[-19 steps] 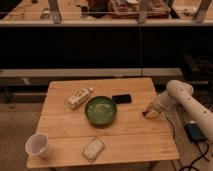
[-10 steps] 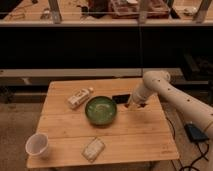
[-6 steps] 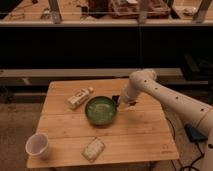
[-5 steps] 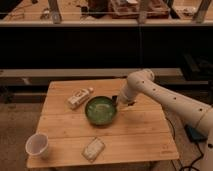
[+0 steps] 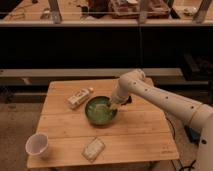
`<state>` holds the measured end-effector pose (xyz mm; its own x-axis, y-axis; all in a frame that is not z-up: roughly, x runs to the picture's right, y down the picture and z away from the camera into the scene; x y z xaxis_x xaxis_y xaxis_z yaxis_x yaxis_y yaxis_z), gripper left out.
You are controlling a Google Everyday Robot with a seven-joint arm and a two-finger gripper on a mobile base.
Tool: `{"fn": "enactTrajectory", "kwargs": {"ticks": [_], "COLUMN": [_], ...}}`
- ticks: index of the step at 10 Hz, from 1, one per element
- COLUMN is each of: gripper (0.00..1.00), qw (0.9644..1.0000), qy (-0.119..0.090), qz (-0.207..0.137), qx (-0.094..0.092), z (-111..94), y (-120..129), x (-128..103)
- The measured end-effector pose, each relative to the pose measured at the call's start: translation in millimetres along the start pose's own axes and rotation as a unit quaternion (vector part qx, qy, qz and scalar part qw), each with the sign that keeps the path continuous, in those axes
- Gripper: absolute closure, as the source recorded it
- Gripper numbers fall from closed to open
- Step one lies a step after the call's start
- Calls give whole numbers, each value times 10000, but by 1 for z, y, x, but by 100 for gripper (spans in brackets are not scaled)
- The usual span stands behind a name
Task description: Place the pepper in the ceramic bowl
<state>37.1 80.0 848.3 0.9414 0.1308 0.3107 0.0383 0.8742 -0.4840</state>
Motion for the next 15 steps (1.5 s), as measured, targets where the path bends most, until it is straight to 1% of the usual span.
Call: {"fn": "enactTrajectory", "kwargs": {"ticks": [1,3,15], "gripper": [84,84,84], "qw": [10000,9999,9999], "qy": [-28,-119,-142], "qz": [0,-60,-7], "qx": [2,5,-62], "z": [2,7,18], "y": [0,-2,-2], "x": [0,-11,-15]}}
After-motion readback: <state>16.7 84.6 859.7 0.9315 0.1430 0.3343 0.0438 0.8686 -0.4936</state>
